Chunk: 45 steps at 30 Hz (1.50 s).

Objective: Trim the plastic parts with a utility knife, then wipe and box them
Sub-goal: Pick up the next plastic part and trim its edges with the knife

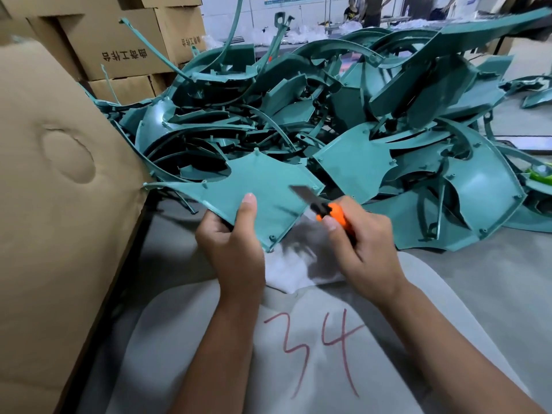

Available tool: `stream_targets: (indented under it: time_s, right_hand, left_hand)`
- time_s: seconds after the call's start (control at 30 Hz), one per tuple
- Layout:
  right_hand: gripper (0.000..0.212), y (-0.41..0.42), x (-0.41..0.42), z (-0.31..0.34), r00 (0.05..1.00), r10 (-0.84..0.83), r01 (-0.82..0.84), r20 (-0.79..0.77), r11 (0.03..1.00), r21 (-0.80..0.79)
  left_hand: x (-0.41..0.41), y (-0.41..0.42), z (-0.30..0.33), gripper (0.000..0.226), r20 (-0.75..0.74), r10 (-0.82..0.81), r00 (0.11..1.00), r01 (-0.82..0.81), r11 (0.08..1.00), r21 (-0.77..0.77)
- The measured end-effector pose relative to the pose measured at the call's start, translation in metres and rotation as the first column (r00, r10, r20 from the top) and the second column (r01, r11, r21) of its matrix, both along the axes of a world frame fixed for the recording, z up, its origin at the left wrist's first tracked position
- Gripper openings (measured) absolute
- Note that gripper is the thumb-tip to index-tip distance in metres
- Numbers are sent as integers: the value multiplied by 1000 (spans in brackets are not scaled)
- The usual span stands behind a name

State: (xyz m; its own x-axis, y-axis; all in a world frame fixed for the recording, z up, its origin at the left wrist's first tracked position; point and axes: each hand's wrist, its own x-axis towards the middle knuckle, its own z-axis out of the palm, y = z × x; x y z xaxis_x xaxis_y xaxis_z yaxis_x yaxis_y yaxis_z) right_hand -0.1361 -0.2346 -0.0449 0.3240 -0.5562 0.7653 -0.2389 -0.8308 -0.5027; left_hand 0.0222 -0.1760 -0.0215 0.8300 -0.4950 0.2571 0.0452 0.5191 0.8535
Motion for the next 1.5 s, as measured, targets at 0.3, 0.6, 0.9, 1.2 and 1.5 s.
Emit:
stream_targets:
  time_s: [0.3,0.6,0.9,1.2,1.5]
  right_hand:
    - [35,4,0,0,979,125,-120,-162,992,40]
    - [32,-5,-5,0,998,-19,21,-56,999,30]
    - [28,1,3,-1,987,-5,7,-160,1000,11]
    - [40,-28,-19,-6,894,-447,442,-27,872,210]
    - [37,-11,-2,-1,952,-306,302,18,947,106]
  left_hand:
    - [-3,-14,9,17,-119,33,992,-37,999,-32]
    - [0,-9,7,9,-306,-19,952,6,999,-42]
    - [-1,-6,11,8,-340,-5,940,-5,1000,-30]
    - [0,0,13,12,-335,-43,941,42,999,-11]
    - [0,0,13,9,-394,-64,917,62,998,-16]
